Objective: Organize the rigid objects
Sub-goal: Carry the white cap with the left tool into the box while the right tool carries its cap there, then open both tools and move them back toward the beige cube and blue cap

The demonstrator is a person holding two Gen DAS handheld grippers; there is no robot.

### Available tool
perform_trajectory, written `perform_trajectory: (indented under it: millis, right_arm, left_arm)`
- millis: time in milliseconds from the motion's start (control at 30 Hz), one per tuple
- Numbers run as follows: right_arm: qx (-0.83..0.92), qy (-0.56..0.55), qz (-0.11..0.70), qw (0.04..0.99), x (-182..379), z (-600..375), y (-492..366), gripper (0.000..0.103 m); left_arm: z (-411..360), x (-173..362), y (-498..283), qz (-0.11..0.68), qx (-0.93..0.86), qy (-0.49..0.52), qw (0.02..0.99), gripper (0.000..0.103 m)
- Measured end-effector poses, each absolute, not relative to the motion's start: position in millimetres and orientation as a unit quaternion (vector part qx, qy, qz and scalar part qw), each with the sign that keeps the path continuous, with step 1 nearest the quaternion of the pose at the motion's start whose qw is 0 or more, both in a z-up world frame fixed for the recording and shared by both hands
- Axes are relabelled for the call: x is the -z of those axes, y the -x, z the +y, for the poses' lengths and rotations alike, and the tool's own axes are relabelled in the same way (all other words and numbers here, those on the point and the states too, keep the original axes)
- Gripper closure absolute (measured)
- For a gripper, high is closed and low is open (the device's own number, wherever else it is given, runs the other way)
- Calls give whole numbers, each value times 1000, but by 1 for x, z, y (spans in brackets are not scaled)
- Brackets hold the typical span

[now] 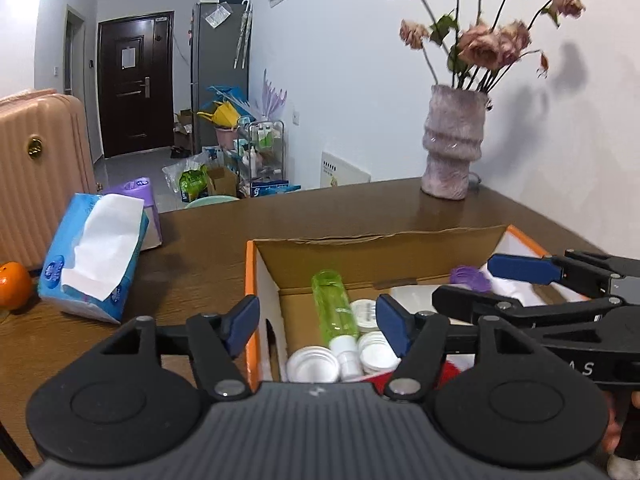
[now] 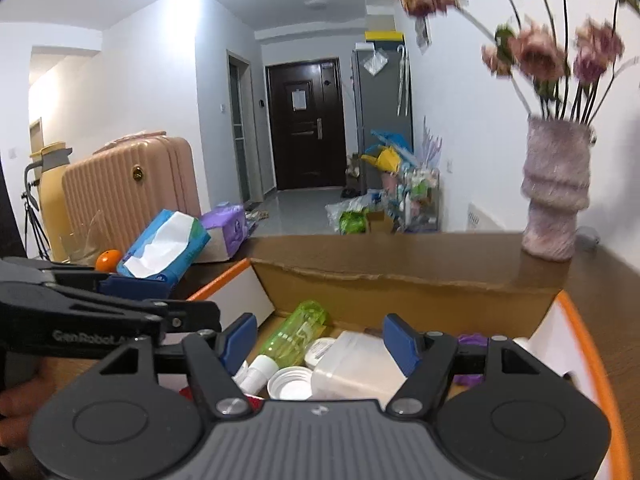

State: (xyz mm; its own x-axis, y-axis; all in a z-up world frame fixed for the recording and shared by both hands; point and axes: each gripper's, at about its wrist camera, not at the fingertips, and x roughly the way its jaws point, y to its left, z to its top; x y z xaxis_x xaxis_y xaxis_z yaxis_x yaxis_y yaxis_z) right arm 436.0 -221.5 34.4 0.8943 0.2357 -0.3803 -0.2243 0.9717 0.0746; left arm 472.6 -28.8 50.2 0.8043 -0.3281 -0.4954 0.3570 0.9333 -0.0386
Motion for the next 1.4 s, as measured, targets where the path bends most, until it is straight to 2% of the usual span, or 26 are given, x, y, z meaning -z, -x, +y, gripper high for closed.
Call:
perform_trajectory:
  millis: [100, 333, 433, 533, 800, 1067, 1133, 1233, 1400]
  right_arm:
    - [-111, -4, 189, 976, -49, -226, -412, 34]
    - [-76, 1, 179, 981, -76, -249, -337, 34]
    - [-61, 2, 181, 982, -78, -255, -302, 34]
    - [-52, 4, 183, 982, -77, -254, -268, 34]
    - [-35, 6, 173, 984, -70, -236, -179, 31]
    - [-28, -37, 190, 981, -46, -231, -103, 28]
    - [-26, -32, 192, 981, -42, -229, -86, 27]
    - [-20, -19, 190, 981, -34, -233, -78, 19]
    - [5, -43, 213, 976, -24, -244, -85, 21]
  left_arm:
    - [-31, -63, -450, 246, 182, -31, 952, 36]
    - [-25, -94, -380, 202, 166, -24, 965, 27]
    - [-19, -102, -343, 180, 152, -23, 972, 22]
    - [-15, -103, -305, 176, 151, -16, 973, 21]
    - [-7, -78, -215, 181, 153, -2, 972, 17]
    - [0, -51, -136, 162, 135, -30, 977, 8]
    - [5, -48, -125, 162, 159, -17, 974, 3]
    - [-2, -37, -128, 175, 174, -26, 969, 2]
    - [-6, -27, -135, 202, 181, -13, 962, 2]
